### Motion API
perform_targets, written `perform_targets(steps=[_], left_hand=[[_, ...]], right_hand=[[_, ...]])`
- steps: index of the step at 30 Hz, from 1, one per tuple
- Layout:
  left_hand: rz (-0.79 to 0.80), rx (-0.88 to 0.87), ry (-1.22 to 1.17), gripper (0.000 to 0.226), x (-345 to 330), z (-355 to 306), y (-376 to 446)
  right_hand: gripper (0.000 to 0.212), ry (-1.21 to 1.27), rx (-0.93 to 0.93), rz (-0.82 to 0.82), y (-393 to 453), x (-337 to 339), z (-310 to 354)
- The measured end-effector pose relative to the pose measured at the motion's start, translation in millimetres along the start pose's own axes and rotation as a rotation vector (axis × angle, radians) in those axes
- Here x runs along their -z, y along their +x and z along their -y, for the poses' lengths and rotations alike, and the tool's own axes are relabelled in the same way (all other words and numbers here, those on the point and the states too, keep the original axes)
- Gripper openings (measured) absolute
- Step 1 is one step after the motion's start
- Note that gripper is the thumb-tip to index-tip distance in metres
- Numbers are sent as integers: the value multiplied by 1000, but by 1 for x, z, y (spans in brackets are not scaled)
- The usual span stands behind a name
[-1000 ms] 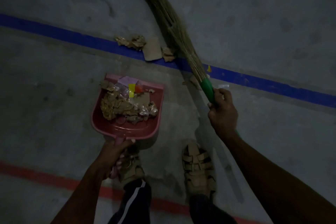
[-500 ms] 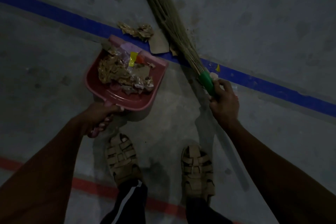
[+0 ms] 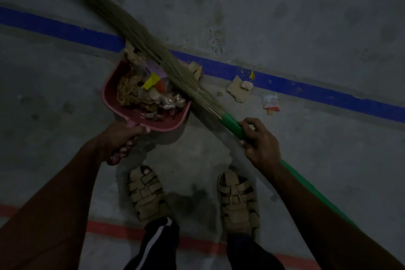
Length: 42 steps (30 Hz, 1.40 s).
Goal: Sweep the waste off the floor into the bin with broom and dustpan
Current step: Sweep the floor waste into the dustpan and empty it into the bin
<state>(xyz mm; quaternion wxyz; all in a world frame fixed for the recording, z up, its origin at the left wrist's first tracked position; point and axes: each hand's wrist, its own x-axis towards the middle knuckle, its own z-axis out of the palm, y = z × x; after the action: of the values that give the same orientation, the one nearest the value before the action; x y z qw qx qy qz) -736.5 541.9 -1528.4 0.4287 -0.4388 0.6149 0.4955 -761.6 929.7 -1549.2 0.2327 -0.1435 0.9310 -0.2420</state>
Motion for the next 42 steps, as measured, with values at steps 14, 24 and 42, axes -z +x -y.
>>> perform_targets(steps=[14,24,42], left_hand=[[56,-18,189,43,-44,-15,-8],[136,-12,332,41,-93,-16,-19],[168,-35,510,39,-144,-34,-22]], right_hand=[[37,31,-143,-358,-89,21,-29],[35,111,-466,-601,-148,13,-58],[47,70,-300,-299,-190,-37,-67]])
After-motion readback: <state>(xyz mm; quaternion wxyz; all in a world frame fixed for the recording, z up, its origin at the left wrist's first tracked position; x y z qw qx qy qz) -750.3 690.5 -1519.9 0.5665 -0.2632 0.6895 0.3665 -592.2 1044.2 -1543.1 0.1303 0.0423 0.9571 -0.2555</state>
